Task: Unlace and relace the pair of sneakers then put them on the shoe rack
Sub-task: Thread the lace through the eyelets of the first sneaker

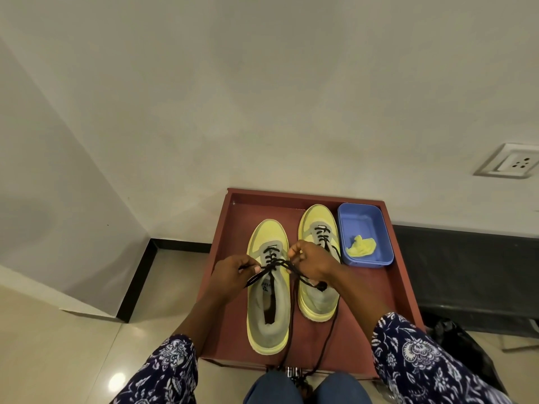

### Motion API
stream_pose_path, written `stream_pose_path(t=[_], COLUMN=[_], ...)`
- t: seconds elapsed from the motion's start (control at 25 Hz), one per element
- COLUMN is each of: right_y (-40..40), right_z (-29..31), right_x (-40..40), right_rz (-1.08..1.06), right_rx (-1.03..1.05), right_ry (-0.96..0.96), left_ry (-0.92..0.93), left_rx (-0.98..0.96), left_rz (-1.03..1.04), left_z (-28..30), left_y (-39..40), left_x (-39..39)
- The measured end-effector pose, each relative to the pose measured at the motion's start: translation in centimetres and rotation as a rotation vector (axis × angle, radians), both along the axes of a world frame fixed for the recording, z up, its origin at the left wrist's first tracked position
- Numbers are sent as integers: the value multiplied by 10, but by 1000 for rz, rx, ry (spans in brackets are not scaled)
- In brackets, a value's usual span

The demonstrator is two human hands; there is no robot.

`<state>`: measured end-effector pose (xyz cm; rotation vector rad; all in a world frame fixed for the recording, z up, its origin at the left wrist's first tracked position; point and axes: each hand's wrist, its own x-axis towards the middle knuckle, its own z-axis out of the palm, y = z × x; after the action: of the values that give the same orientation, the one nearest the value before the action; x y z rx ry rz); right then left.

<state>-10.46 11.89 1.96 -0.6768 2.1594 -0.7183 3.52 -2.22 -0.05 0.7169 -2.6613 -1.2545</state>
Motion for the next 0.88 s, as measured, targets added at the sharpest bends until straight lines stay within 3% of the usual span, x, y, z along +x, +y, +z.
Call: stream_pose_path(t=[0.12,0.36,0.72,0.88], right_y=[-2,0,-5,-7], right_z=[-1,-3,-12,-13], right_x=[-3,8,17,20], right_rz=[183,179,83,22], right_rx=[70,169,222,71], right_ry=[175,475,469,352], left_ry=[-1,-44,-21,68], left_rx=[-34,-94,-12,63], left_rz=[38,84,130,106], left_z=[0,-4,-16,-20], left_y=[3,5,0,2], left_x=[-1,-7,-6,1])
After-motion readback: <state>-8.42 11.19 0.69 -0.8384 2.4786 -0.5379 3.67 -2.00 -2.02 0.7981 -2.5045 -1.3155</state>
